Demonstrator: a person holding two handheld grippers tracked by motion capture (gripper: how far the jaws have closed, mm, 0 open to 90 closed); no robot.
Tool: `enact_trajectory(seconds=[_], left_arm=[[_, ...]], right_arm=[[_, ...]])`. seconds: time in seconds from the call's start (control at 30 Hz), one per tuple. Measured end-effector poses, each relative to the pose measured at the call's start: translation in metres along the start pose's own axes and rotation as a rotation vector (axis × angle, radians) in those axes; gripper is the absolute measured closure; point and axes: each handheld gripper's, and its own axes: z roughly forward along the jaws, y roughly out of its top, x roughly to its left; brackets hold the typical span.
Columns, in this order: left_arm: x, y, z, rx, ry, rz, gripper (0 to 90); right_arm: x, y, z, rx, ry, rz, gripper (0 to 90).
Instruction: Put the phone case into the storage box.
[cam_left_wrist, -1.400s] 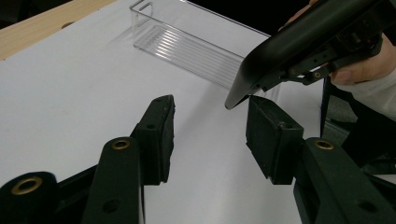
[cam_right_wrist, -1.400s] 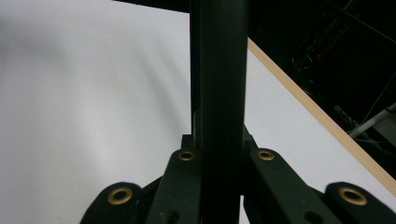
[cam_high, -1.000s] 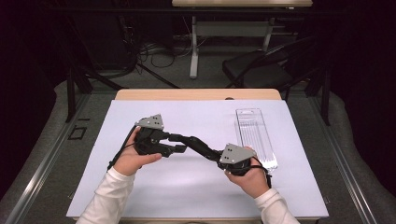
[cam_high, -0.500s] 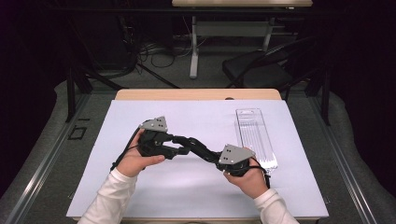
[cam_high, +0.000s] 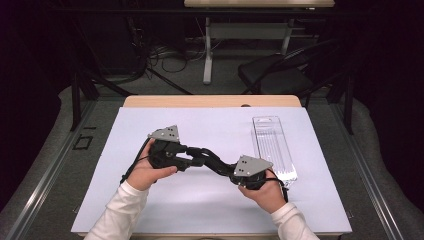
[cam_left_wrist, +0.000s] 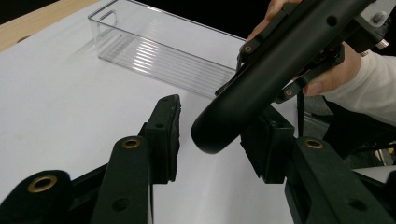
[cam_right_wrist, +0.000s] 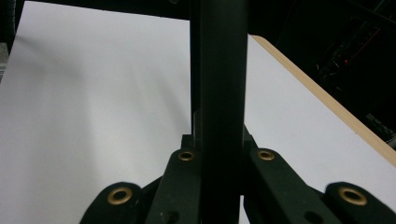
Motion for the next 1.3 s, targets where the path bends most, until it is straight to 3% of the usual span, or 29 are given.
enact_trajectory(seconds=[0.3, 0.8, 1.3], left_arm=[[-0.0008, 0.0000, 0.0009, -0.002, 0.007, 0.009, 57.2], [-0.0036, 0.0011, 0.0001, -0.014, -0.008, 0.051, 65.8], [-0.0024, 0.0002, -0.0009, -0.019, -0.026, 0.035, 71.2]], right_arm=[[0.0009, -0.0001, 0.0011, -0.006, 0.015, 0.007, 87.0], [0.0000, -0.0009, 0.0010, -0.019, 0.028, 0.021, 87.0], [-0.0009, -0.0017, 0.0010, -0.022, 0.037, 0.030, 87.0]])
